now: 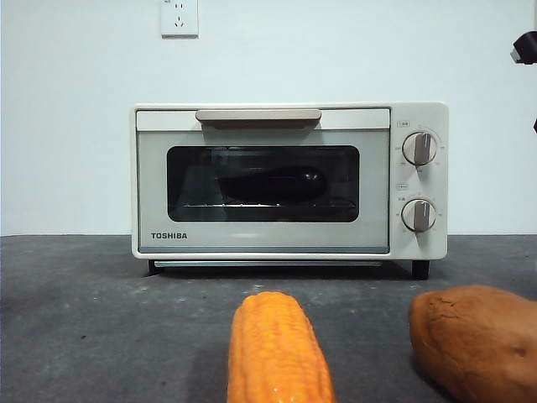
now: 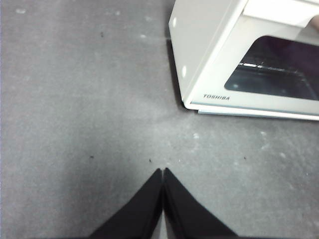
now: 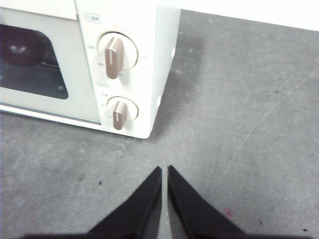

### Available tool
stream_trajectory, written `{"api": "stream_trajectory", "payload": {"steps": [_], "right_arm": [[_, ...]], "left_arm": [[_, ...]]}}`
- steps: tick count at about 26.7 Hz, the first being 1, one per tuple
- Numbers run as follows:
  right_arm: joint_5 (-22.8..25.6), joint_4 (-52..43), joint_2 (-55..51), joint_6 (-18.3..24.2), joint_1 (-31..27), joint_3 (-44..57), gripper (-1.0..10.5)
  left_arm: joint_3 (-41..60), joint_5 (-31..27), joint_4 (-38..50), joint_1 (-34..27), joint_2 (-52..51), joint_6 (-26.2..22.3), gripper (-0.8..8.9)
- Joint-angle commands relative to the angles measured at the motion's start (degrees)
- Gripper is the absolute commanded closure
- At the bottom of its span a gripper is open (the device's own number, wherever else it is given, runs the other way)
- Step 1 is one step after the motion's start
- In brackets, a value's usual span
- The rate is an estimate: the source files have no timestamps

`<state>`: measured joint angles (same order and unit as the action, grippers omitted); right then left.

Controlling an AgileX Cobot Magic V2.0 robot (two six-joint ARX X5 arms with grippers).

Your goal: Take the eggplant from the table,put the eggplant in the oven

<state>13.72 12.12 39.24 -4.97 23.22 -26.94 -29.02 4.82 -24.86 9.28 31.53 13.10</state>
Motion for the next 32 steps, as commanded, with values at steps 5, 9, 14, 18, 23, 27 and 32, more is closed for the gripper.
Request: {"api": "stream_trajectory", "payload": {"steps": [5, 9, 14, 18, 23, 27, 32], "right_arm": [[0.28, -0.59, 0.26, -0.81, 0.26, -0.13, 9.4], [0.26, -0.59, 0.26, -0.83, 0.26, -0.13, 9.4], [0.28, -0.59, 0.26, -0.81, 0.26, -0.13, 9.4], [0.26, -0.57, 0.26, -0.81, 0.26, -0.13, 9.4], [0.28, -0.59, 0.28, -0.81, 0.26, -0.13, 9.4], [0.28, -0.59, 0.26, -0.81, 0.26, -0.13, 9.4], [0.28, -0.59, 0.26, -0.81, 0.26, -0.13, 9.4]], "left_arm": [[-0.63, 0.13, 0.52, 0.24, 0.04, 0.66, 8.07], [-0.63, -0.57, -0.94, -0.09, -5.57, -2.99, 8.07], [1.27, -0.81, 1.25, -1.57, -14.36, -6.51, 8.07], [7.93, -4.02, 11.63, -3.65, -20.81, -7.21, 8.07], [18.23, -4.02, 21.14, -5.16, -26.05, -9.03, 8.07], [23.39, -3.98, 21.03, -5.20, -29.03, -9.03, 8.07], [28.46, -3.93, 21.46, -5.18, -31.36, -9.03, 8.07]]}}
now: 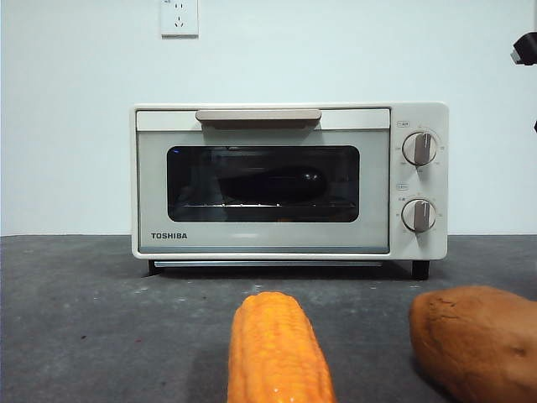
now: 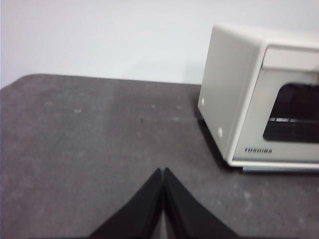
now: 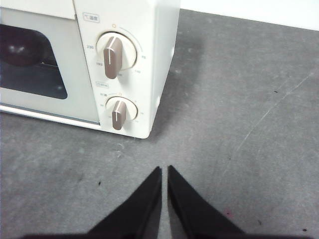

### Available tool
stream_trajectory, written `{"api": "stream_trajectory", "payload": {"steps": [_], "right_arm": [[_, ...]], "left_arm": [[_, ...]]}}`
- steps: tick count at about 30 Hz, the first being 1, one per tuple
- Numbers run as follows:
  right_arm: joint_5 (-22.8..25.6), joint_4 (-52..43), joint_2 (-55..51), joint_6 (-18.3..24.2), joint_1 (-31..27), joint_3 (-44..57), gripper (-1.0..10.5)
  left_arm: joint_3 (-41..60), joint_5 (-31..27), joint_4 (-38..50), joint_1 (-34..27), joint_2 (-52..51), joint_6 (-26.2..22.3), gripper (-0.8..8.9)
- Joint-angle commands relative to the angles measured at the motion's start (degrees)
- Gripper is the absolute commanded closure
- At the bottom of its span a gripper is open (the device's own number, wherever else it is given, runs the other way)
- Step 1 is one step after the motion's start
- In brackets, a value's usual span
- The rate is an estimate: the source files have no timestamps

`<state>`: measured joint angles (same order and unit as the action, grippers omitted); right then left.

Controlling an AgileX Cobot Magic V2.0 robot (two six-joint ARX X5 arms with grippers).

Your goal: Take the eggplant from the table,put the eggplant in the oven

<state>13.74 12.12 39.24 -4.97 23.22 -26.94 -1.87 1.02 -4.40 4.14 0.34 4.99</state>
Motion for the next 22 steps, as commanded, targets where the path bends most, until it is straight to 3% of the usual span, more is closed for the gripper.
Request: {"api": "stream_trajectory", "payload": {"steps": [1, 6, 22], "right_arm": [[0.26, -0.57, 0.28, -0.81, 0.26, -0.13, 9.4], [0.26, -0.57, 0.26, -0.81, 0.26, -0.13, 9.4], [0.35, -0.46, -1.40, -0.81, 0.28, -0.11, 9.4]], "left_arm": [[1.68, -0.11, 0.09, -0.04, -0.17, -0.92, 8.07], [1.66, 0.07, -5.09, -0.04, -0.17, -0.90, 8.07], [1.66, 0.04, -4.96, -0.04, -0.02, -0.92, 8.07]]}}
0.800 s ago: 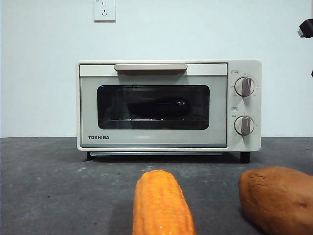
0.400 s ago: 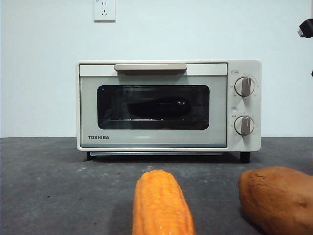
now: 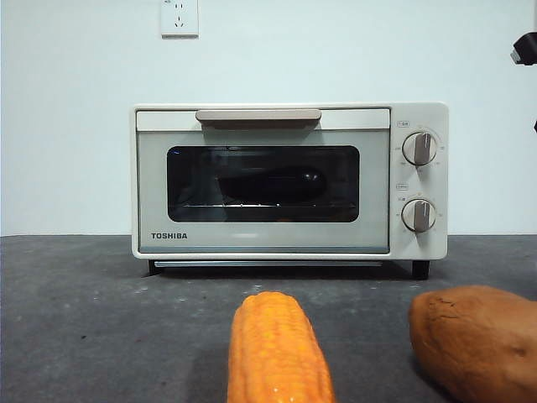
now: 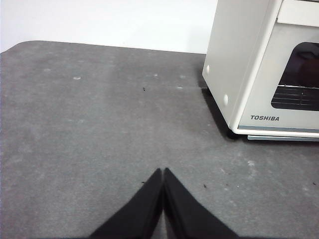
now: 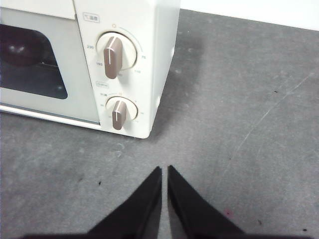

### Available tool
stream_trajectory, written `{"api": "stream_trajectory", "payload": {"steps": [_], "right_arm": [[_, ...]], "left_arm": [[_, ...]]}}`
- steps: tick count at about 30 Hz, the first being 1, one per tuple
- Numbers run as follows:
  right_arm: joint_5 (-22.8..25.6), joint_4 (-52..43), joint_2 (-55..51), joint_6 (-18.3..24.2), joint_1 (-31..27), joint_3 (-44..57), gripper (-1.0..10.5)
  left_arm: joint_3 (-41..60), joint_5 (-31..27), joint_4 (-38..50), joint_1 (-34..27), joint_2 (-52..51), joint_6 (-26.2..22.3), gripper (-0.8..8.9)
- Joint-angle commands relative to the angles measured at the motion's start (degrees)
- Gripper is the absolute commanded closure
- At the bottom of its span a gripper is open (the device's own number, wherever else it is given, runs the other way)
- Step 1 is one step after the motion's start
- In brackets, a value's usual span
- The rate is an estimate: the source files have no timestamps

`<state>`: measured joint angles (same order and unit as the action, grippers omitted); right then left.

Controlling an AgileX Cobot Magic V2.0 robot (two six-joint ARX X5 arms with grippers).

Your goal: Take the eggplant from the table,put the eggplant in the oven

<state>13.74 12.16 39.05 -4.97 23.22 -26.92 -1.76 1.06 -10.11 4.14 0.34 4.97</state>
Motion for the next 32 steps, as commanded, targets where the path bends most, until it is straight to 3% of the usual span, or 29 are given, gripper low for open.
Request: {"api": "stream_trajectory", "payload": {"steps": [1, 4, 6, 9, 15, 22, 27, 32], "right_arm": [[1.11, -0.50, -2.89, -0.81, 0.15, -0.13, 9.4], [3.08, -0.55, -10.34, -0.26, 0.15, -0.13, 9.4], [3.76, -0.76, -15.91, 3.96, -0.52, -0.13, 9.4], [3.67, -0.37, -24.94, 5.60, -3.69, 0.00, 9.4], [-1.31, 0.28, -36.76, 5.66, -13.70, 3.26, 9.4], [-15.78, 0.04, -38.82, 5.51, -22.18, 14.45, 9.4], [-18.34, -0.02, -38.84, 4.50, -22.56, 22.08, 9.4], [-17.86, -2.03, -38.84, 4.15, -22.60, 25.75, 9.4]], "left_arm": [[1.55, 0.00, 0.74, -0.04, -0.02, -0.90, 8.07], [1.55, 0.00, 0.72, -0.04, -0.02, -0.90, 8.07], [1.55, 0.00, 0.74, -0.04, -0.02, -0.90, 8.07], [1.55, 0.00, 0.74, -0.04, -0.02, -0.90, 8.07], [1.55, 0.00, 0.72, -0.04, -0.02, -0.90, 8.07], [1.55, 0.00, 0.81, -0.04, -0.02, -0.90, 8.07], [1.55, 0.00, 0.87, -0.04, -0.02, -0.90, 8.07], [1.55, 0.00, 0.87, -0.04, 0.00, -0.90, 8.07]]}}
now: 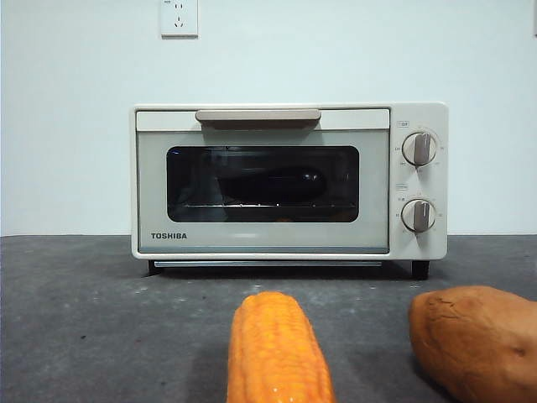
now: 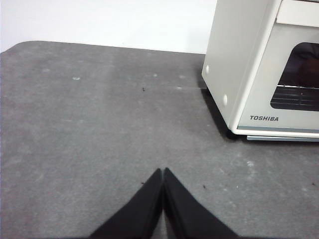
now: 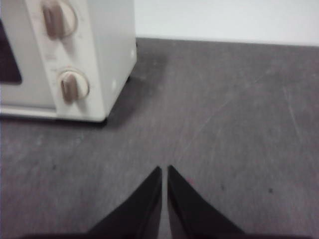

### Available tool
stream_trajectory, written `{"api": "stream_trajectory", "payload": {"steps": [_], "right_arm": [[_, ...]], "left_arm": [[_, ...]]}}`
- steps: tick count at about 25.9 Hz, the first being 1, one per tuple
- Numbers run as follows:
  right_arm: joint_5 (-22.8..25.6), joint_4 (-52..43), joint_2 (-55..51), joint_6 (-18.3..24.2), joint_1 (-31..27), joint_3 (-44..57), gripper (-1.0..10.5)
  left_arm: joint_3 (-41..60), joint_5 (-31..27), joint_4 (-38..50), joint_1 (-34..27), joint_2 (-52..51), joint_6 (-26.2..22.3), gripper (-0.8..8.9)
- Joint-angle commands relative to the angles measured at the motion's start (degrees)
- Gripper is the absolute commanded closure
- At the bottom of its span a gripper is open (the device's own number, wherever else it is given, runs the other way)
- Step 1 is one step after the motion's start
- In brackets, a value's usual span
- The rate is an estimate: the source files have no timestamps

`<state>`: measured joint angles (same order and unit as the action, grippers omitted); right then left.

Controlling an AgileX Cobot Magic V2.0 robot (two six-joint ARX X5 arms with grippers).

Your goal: Take the eggplant from the table,put the eggplant in the oven

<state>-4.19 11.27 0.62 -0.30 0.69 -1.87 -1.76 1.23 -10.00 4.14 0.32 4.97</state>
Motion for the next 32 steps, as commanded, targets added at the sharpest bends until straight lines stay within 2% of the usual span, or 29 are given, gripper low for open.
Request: {"api": "stream_trajectory", "payload": {"steps": [1, 13, 32], "right_arm": [[0.13, -2.49, -0.42, -0.52, -0.07, 0.70, 9.4], [0.11, -13.16, -0.42, -0.55, -0.07, 0.68, 9.4], [0.11, -15.54, -0.42, -0.52, -0.07, 0.68, 9.4]], "left_arm": [[1.55, -0.17, 0.81, -0.04, 0.02, -0.90, 8.07], [1.55, -0.17, 0.92, -0.04, 0.00, -0.90, 8.07], [1.55, -0.17, 0.92, -0.04, 0.00, -0.90, 8.07]]}}
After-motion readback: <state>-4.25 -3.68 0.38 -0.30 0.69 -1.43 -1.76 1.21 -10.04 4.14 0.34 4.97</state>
